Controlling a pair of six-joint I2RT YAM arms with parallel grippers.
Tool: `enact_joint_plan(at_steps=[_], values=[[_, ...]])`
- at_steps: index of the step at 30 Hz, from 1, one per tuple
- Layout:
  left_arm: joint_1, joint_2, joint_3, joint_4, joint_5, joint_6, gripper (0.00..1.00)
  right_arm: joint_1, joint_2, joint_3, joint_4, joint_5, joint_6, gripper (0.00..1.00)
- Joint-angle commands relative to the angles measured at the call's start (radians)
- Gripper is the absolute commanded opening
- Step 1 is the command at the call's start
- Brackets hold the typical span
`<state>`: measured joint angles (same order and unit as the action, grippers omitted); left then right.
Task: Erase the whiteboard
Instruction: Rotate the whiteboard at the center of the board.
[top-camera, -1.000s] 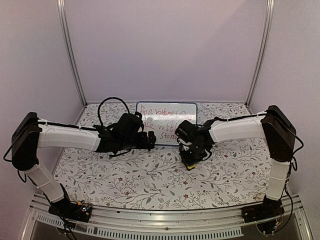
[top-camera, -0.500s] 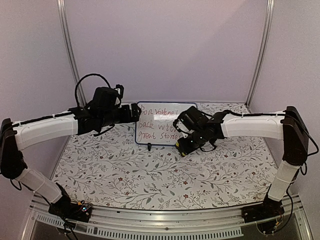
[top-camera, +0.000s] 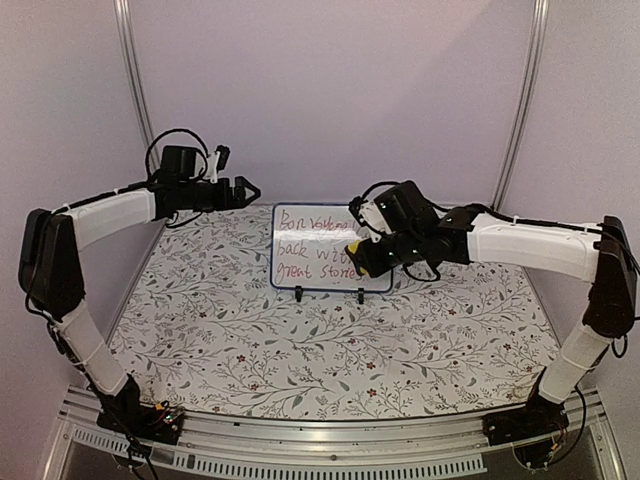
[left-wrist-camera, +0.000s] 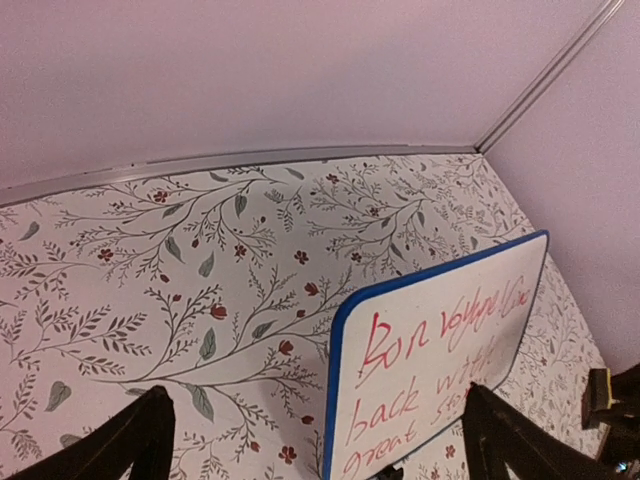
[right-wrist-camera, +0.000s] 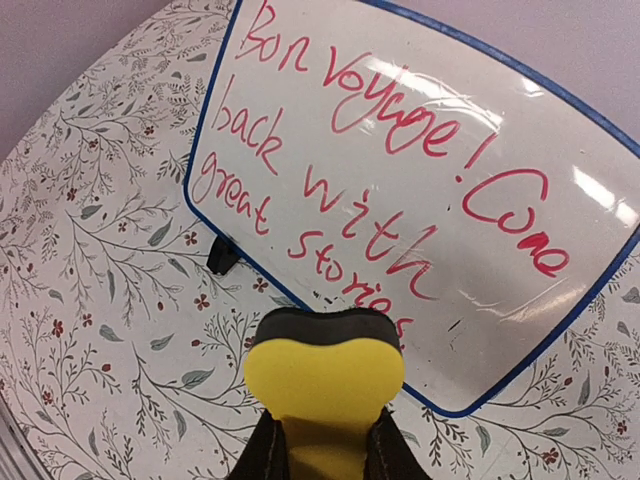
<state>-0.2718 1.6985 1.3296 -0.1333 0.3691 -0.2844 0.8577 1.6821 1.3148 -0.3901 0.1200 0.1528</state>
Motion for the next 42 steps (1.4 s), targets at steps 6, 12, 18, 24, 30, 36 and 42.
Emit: enact_joint_plan(at_steps=[6,12,18,24,30,36,42], values=[[0.087,0.199,0.081,0.173,0.439,-0.015,1.00,-0.034,-0.156,-0.071,0.063,0.022,-0.001,0.11],[0.086,0.289,0.099,0.259,0.529,-0.052,0.88,-0.034,-0.167,-0.069,0.066,0.031,-0.007,0.12],[0.087,0.359,0.146,0.266,0.570,-0.054,0.70,-0.035,-0.157,-0.066,0.060,0.029,-0.007,0.12],[0.086,0.397,0.148,0.320,0.597,-0.082,0.64,-0.035,-0.154,-0.064,0.055,0.032,-0.006,0.12],[0.080,0.437,0.153,0.382,0.626,-0.128,0.49,-0.035,-0.152,-0.049,0.051,0.032,-0.008,0.13],[0.068,0.463,0.173,0.386,0.633,-0.136,0.41,-0.035,-0.140,-0.039,0.046,0.032,-0.013,0.12],[0.065,0.467,0.168,0.395,0.645,-0.141,0.33,-0.036,-0.132,-0.036,0.045,0.034,-0.015,0.13]])
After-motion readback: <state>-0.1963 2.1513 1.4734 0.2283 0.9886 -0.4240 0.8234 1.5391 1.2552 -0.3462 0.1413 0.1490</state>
